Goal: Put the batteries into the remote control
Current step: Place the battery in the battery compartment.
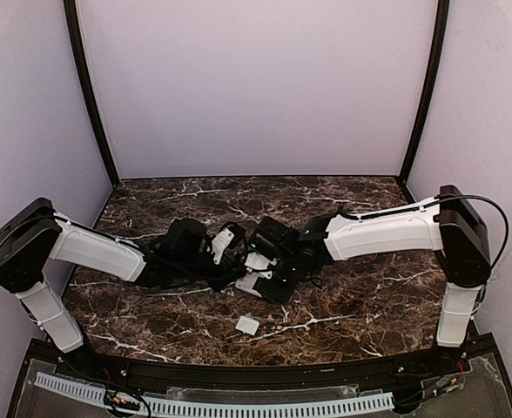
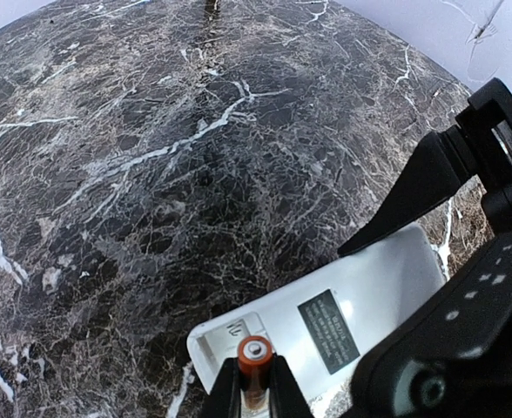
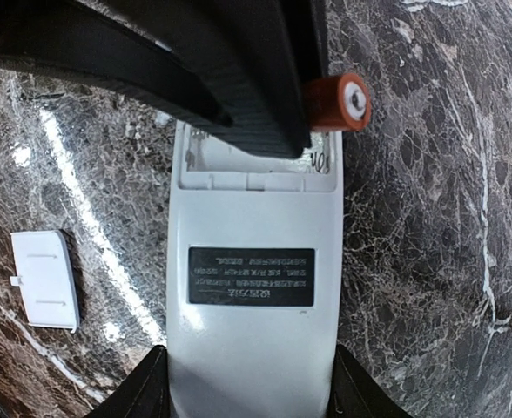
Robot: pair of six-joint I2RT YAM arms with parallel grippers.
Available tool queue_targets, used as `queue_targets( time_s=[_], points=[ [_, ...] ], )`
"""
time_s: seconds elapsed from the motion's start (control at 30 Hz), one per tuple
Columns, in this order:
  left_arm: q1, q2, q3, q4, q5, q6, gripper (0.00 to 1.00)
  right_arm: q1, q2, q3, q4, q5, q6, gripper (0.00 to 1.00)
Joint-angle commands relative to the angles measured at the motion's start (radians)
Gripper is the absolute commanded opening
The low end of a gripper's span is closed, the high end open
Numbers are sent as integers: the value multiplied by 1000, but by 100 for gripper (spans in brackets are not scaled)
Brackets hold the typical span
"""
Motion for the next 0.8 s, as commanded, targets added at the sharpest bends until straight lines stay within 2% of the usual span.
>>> queue_targets(
  time_s=[0.0, 0.5, 0.77],
  points=[
    [-6, 8, -35, 71, -5, -1, 0, 16, -6, 4, 15, 21, -7, 0],
    [-5, 17, -143, 264, 21, -25, 1, 15, -47, -38, 48, -8, 0, 0],
    [-5, 42, -140, 288, 40, 2, 2, 15, -60, -37, 54, -28, -15, 0]
  ],
)
